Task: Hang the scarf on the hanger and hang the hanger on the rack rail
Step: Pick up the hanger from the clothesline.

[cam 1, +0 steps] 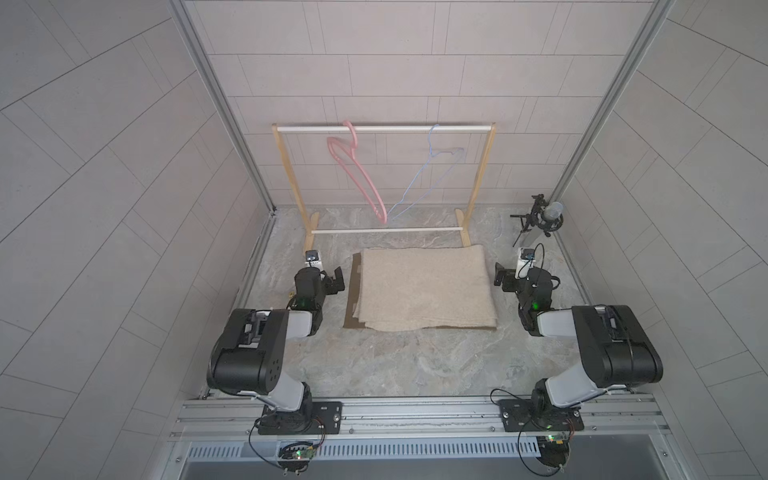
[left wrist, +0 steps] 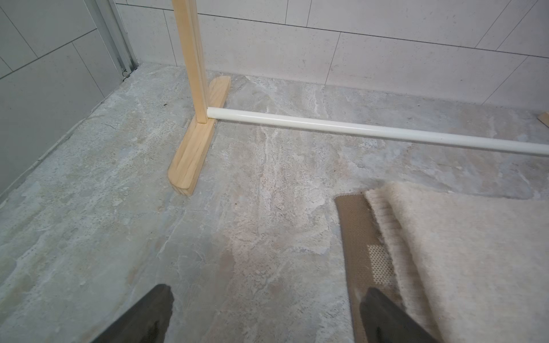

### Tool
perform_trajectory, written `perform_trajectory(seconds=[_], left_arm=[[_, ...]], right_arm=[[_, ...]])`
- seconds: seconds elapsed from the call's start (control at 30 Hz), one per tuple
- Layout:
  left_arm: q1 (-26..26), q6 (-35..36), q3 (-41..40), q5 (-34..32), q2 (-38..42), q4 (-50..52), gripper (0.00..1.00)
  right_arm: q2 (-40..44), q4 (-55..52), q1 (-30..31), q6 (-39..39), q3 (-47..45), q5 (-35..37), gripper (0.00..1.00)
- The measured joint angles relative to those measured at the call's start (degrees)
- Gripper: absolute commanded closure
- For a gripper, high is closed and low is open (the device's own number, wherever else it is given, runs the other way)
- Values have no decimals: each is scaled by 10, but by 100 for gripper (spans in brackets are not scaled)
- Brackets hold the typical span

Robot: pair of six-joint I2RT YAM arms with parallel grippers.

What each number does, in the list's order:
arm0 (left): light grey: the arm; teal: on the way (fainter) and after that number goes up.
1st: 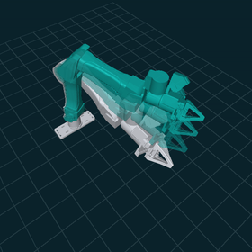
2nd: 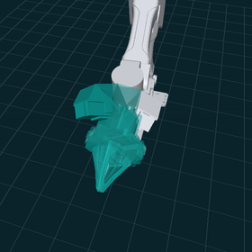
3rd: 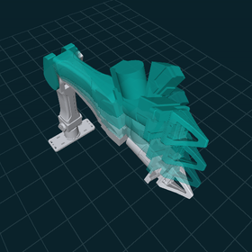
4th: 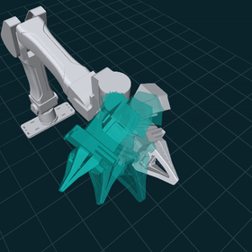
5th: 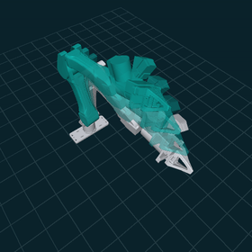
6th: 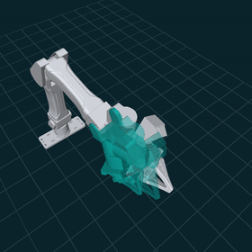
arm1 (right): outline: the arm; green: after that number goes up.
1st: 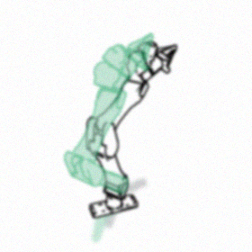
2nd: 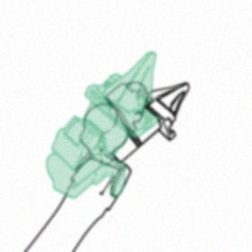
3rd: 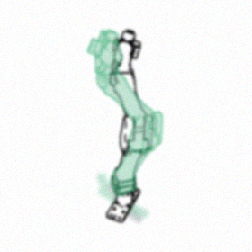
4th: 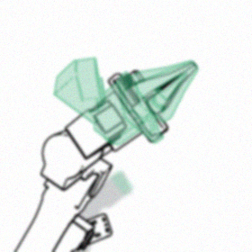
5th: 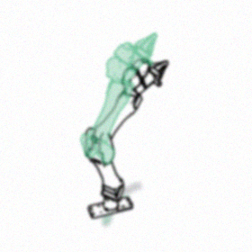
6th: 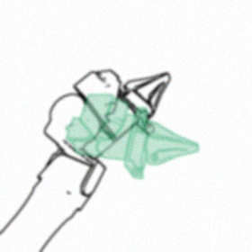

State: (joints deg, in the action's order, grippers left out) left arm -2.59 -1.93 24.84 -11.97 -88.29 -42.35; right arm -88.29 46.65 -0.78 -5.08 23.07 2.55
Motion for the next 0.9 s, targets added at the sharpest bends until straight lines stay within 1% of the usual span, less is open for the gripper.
perform_trajectory(seconds=[0.63, 0.67, 0.7, 0.73, 0.8, 0.9], left_arm=[[0, -1, 2, -6, 3, 7, 0], [0, -3, 10, -14, 11, 33, 0], [0, -9, 30, -26, 24, 82, 0], [0, -22, 63, -41, 45, 145, 0], [0, -46, 136, -55, 79, 233, 0], [0, -93, 249, -50, 122, 333, 0]], right_arm=[[0, 0, 0, 0, 0, -1, 0], [0, 0, 0, 0, 0, -1, 0], [0, 0, -1, 0, 0, -2, 0], [0, 0, -2, 0, 0, -2, 0], [10, -13, -5, -4, 1, 1, 0], [68, -118, -7, -28, 29, 17, 0]])
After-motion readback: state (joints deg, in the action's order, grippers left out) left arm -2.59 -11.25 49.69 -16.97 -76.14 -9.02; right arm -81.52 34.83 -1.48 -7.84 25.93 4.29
